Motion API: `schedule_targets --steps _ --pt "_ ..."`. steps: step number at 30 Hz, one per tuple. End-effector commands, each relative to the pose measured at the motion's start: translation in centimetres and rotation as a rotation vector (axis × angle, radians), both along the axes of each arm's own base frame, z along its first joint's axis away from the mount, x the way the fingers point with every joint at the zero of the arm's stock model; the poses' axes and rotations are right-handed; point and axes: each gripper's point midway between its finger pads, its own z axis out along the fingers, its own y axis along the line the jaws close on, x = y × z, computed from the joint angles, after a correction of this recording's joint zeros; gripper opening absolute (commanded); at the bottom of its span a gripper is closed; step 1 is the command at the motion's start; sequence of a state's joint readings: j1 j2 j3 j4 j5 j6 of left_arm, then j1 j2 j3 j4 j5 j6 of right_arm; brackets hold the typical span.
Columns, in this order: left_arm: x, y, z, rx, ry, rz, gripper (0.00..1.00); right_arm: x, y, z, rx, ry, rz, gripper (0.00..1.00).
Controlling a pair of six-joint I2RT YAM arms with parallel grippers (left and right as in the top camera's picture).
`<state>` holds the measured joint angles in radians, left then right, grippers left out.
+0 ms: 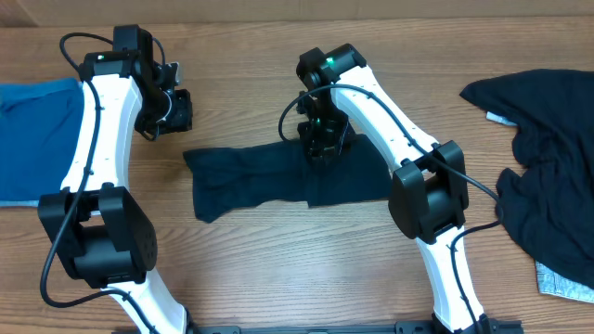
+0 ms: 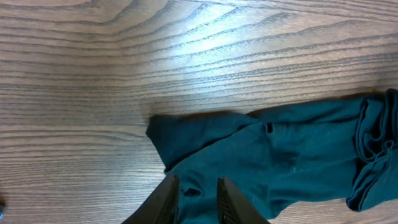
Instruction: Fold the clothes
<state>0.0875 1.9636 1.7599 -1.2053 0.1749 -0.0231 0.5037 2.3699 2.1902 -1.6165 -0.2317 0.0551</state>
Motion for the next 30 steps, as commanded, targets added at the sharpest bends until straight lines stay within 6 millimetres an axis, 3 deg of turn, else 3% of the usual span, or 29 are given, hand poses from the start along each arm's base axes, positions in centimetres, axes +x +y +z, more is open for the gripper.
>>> schedule_targets --steps 1,4,7,13,16,19,24,30 --pt "0.3 0.4 0.8 0.011 -0.022 0.003 0.25 0.9 -0.3 2.3 0.017 -0.075 -0.001 0.36" --pt "0.3 0.4 0.8 0.011 -0.022 0.003 0.25 1.9 -2.0 2.1 -0.036 -0.104 -0.018 0.34" --pt "0.3 0.4 0.7 0.012 -0.021 0.003 0.25 3.5 -5.1 2.1 -0.125 -0.139 -0.103 0.3" --pt "-1.1 0.6 0.2 0.021 0.039 0.013 0.36 6.7 -12.5 4.5 -0.156 -0.212 -0.3 0.35" --pt "-2.7 0.2 -1.5 -0.002 0.11 0.037 0.45 6.8 -16.4 5.0 -0.172 -0.187 -0.387 0.38" --pt "-4.7 -1.3 -4.4 -0.08 0.184 0.034 0.52 6.5 -19.1 5.0 -0.187 -0.155 -0.443 0.38" --pt "-6.9 -1.7 -8.9 -0.103 0.231 0.053 0.54 6.7 -20.0 5.0 -0.183 -0.159 -0.442 0.39" --pt "-7.2 -1.9 -11.9 -0.107 0.196 0.05 0.66 6.6 -19.9 5.0 -0.181 -0.153 -0.442 0.39"
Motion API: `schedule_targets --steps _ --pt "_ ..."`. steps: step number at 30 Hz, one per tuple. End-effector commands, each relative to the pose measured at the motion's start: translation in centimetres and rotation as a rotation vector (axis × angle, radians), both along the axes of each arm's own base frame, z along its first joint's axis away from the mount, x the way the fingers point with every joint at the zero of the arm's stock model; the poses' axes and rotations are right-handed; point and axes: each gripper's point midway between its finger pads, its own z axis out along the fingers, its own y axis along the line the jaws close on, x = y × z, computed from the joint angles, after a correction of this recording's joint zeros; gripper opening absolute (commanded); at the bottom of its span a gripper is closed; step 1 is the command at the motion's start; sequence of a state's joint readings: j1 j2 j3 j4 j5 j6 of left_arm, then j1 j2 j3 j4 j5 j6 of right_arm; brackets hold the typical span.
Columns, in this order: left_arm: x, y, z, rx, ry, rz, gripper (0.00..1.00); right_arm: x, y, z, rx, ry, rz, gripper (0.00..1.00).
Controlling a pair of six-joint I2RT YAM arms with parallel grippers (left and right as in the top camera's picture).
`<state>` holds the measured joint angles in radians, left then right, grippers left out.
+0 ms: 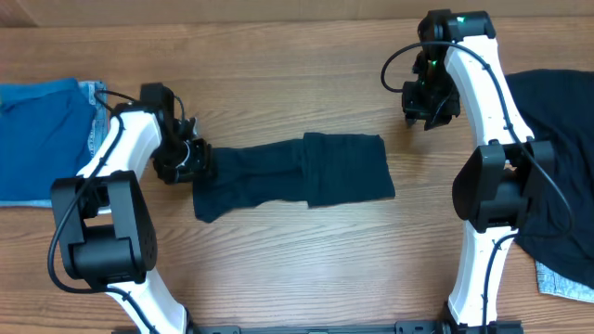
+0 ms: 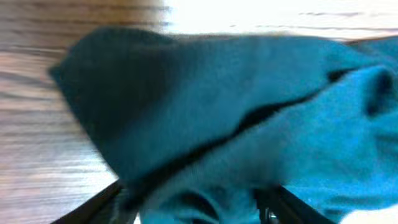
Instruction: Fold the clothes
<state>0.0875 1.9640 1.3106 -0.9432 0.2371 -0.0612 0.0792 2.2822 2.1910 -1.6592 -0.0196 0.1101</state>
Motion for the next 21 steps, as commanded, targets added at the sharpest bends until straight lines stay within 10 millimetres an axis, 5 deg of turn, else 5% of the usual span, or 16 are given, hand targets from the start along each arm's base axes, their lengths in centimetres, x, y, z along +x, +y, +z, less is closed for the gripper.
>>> schedule_targets --steps 1,12,13,15,17,21 --pt "-0.8 -0.3 -1.2 -0.024 0.004 0.019 0.67 0.4 0.2 1.9 0.006 -0.056 0.009 0.39" --pt "-1.6 -0.5 -3.6 -0.024 -0.021 0.018 0.68 -0.5 0.1 1.9 0.003 -0.021 0.009 0.38" --pt "-1.6 -0.5 -3.6 -0.025 -0.024 0.019 0.63 -0.5 0.1 1.9 0.003 -0.021 0.009 0.38" --pt "-1.5 -0.5 -3.6 -0.024 -0.024 0.022 0.33 -0.5 0.1 1.9 0.003 -0.021 0.009 0.38" --pt "-1.5 -0.4 -3.6 -0.024 -0.025 0.022 0.15 -0.5 0.1 1.9 0.003 -0.021 0.009 0.38" --pt "-1.6 0.2 -3.6 -0.011 -0.021 0.034 0.04 -0.5 0.1 1.9 0.003 -0.021 0.009 0.38"
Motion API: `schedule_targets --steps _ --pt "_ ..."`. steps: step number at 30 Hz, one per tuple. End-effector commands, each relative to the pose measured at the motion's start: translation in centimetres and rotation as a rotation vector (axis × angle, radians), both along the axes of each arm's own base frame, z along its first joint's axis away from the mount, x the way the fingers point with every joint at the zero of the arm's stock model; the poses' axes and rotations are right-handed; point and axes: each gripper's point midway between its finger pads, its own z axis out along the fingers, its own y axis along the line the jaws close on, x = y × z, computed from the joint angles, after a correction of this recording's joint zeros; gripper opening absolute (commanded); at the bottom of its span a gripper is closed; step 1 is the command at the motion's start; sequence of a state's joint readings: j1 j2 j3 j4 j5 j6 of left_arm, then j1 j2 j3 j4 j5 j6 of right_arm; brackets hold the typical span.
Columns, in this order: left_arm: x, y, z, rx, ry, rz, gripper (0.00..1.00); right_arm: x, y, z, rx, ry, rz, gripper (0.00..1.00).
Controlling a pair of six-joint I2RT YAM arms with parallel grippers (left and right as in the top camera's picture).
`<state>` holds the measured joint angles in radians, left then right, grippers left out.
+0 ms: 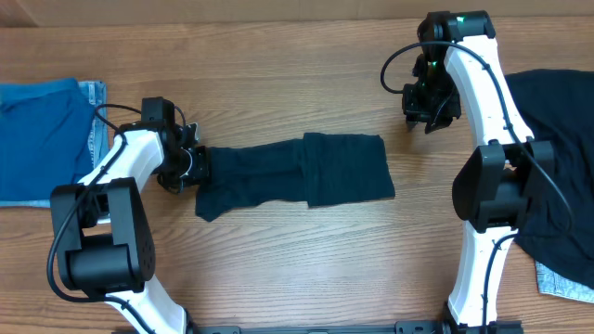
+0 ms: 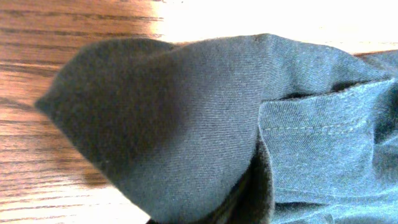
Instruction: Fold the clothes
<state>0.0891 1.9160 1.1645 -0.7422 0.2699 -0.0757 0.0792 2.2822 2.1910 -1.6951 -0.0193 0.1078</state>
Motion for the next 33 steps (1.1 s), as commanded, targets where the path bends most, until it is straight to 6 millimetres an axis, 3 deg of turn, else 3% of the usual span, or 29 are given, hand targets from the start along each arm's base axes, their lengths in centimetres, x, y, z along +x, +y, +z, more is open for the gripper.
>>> schedule_targets --steps 1,5,11,16,18,20,21,24,33 --pt "-1.8 1.0 -2.0 0.018 0.082 0.026 0.04 0.4 0.2 1.8 0.006 -0.057 0.007 0.38" --pt "-1.9 5.3 -1.2 0.115 0.1 0.154 0.04 0.4 0.2 1.8 0.006 -0.057 0.007 0.38" --pt "-0.1 12.5 2.4 0.133 0.031 0.389 0.04 0.4 0.3 1.8 0.01 -0.056 0.007 0.38" --pt "2.2 16.9 6.1 0.152 -0.07 0.479 0.04 0.4 0.7 1.8 0.032 -0.055 0.004 0.38" --pt "2.7 17.5 7.6 0.152 -0.086 0.488 0.04 0.4 0.7 1.8 0.032 -0.055 0.004 0.38" --pt "3.1 17.2 9.4 0.136 -0.088 0.471 0.04 0.4 0.7 1.8 0.032 -0.055 0.004 0.38" --pt "3.5 16.0 10.4 0.105 -0.095 0.434 0.04 0.4 0.7 1.8 0.033 -0.055 0.004 0.39" --pt "3.8 13.9 11.4 0.091 -0.081 0.371 0.04 0.3 1.0 1.9 0.051 -0.053 0.001 0.38" --pt "3.8 3.4 11.3 0.174 -0.014 0.071 0.04 0.3 1.1 1.9 0.057 -0.053 0.0 0.39"
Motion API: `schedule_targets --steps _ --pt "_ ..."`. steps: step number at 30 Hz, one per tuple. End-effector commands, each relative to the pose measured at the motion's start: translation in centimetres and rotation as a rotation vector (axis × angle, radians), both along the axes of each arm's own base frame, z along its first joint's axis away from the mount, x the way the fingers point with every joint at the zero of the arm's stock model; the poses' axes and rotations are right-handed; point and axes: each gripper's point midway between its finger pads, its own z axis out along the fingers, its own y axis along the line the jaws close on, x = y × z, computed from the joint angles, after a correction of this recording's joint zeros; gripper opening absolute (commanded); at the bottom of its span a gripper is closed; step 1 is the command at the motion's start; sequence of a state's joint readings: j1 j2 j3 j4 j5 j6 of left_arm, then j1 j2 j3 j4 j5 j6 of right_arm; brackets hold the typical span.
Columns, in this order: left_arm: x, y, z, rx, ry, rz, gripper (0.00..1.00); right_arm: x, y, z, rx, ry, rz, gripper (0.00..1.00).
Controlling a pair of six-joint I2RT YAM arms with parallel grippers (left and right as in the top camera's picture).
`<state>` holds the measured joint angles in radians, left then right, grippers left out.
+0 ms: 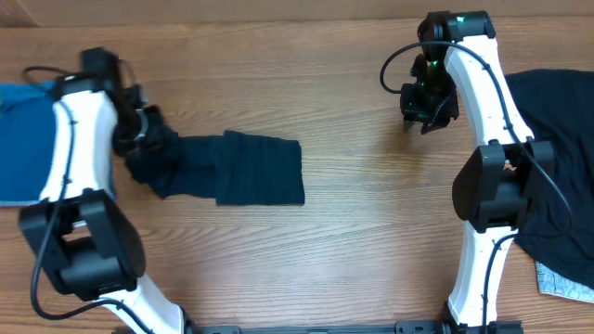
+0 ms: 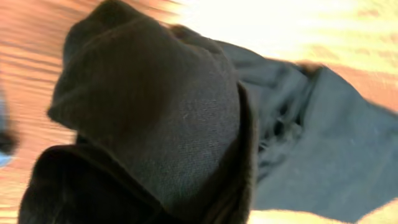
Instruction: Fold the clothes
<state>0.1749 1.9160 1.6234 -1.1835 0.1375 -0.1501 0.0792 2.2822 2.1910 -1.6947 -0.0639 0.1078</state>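
A dark folded garment [image 1: 243, 171] lies on the wooden table [image 1: 353, 241], left of centre, its right half doubled into a flat rectangle. My left gripper [image 1: 141, 143] is shut on its bunched left end. In the left wrist view the dark cloth [image 2: 155, 106] fills the frame and hides the fingers, with the rest trailing to the right. My right gripper [image 1: 425, 113] hangs over bare wood at the back right, far from the garment, and looks open with nothing in it.
Blue clothes [image 1: 20, 139] lie at the left edge, close behind my left arm. A pile of black clothes [image 1: 557, 158] covers the right side, with a light patterned piece [image 1: 561, 283] at the lower right.
My left gripper has moved left and back with the garment's end in it. The whole garment now lies about a hand's width further left. The right arm has not moved.
First my right gripper was on the garment's folded middle while the left hovered above its left end. Then the right arm stood at the back right and the left was down at the end. It then closed on the cloth, and the garment now lies further left.
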Motion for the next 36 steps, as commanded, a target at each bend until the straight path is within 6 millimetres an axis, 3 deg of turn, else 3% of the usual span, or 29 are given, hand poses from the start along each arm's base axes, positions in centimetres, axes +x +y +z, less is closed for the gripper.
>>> schedule_targets --steps 1,9,19,26,33,36 --pt "0.6 -3.6 0.7 0.049 -0.018 -0.125 0.04 0.4 0.3 1.8 0.013 -0.056 0.006 0.39" --pt "0.1 -11.9 0.7 0.059 -0.022 -0.253 0.04 0.4 0.3 1.8 0.013 -0.056 0.006 0.39" --pt "0.1 -20.7 1.2 0.007 -0.108 -0.25 0.04 0.4 0.4 1.8 0.014 -0.056 0.008 0.39" --pt "-1.1 -26.4 1.5 -0.036 -0.153 -0.287 0.05 0.4 0.7 1.9 0.032 -0.055 0.006 0.4" --pt "-1.9 -29.8 2.2 -0.15 -0.168 -0.365 0.52 0.4 0.7 1.9 0.032 -0.055 0.006 0.4" --pt "-1.9 -29.2 2.0 -0.123 -0.166 -0.402 0.51 0.4 0.7 1.8 0.032 -0.055 0.006 0.4"
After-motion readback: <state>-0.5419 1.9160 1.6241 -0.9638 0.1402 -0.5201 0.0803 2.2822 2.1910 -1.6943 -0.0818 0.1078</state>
